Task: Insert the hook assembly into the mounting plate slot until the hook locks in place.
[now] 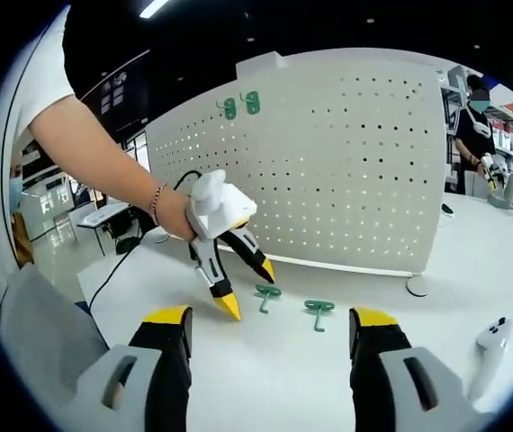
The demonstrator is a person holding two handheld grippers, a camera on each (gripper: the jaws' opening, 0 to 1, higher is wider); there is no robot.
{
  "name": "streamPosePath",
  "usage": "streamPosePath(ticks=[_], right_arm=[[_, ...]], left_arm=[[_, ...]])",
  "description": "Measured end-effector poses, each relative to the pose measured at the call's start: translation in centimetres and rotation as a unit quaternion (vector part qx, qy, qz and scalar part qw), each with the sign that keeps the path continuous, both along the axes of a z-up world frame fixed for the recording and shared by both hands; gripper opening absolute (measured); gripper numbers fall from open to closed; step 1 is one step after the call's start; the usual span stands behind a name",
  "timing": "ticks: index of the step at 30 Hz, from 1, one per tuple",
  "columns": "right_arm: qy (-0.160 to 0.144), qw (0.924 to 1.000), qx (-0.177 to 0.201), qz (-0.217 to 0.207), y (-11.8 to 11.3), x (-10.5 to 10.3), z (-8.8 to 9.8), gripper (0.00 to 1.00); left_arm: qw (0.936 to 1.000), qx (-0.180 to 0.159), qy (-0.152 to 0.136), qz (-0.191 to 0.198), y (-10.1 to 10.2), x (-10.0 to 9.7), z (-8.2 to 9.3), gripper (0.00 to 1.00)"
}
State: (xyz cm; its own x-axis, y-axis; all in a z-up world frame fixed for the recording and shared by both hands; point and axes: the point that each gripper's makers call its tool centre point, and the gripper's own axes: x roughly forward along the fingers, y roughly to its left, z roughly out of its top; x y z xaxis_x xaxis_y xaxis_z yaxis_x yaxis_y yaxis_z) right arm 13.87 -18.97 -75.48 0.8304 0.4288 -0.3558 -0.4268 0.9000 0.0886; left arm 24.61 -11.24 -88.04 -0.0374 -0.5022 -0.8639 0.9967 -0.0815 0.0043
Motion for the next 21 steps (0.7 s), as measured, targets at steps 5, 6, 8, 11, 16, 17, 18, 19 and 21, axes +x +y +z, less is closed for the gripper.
streamPosePath(ticks=[5, 6, 8, 11, 16, 17, 18, 19, 21], right_arm=[[0.0, 1.0, 0.003, 0.001, 0.1, 0.0, 0.0, 0.68], [0.0, 1.0, 0.002, 0.001, 0.1, 0.0, 0.0, 0.68], [0.001, 1.0, 0.003, 0.001, 0.0, 0.0, 0.0, 0.68], [0.001, 1.0, 0.005, -0.001, -0.1, 0.0, 0.0, 0.67], [0.0, 1.0, 0.005, -0.005, -0.2, 0.1, 0.0, 0.67], [0.0, 1.0, 0.004, -0.005, -0.3, 0.1, 0.0, 0.66], [0.0, 1.0, 0.005, -0.005, -0.2, 0.1, 0.0, 0.66], [0.0, 1.0, 0.005, -0.004, -0.2, 0.1, 0.0, 0.66], [0.0, 1.0, 0.005, -0.004, -0.2, 0.1, 0.0, 0.66]], left_arm=[[0.9998, -0.002, -0.001, 0.021, 0.0, 1.0, 0.1, 0.4], [0.9997, -0.002, -0.002, 0.023, 0.0, 1.2, 0.1, 0.33], [0.9995, 0.001, -0.004, 0.03, 0.0, 1.3, 0.2, 0.26], [0.9995, 0.001, -0.003, 0.032, 0.0, 1.3, 0.1, 0.25], [0.9992, 0.002, -0.009, 0.04, 0.1, 1.6, 0.1, 0.17], [0.9991, 0.003, -0.01, 0.042, 0.0, 1.7, 0.0, 0.15], [0.999, 0.004, -0.011, 0.043, 0.1, 1.7, 0.0, 0.14], [0.9989, 0.005, -0.014, 0.044, 0.0, 1.7, 0.0, 0.13], [0.9989, 0.004, -0.017, 0.043, 0.0, 1.6, 0.1, 0.11]])
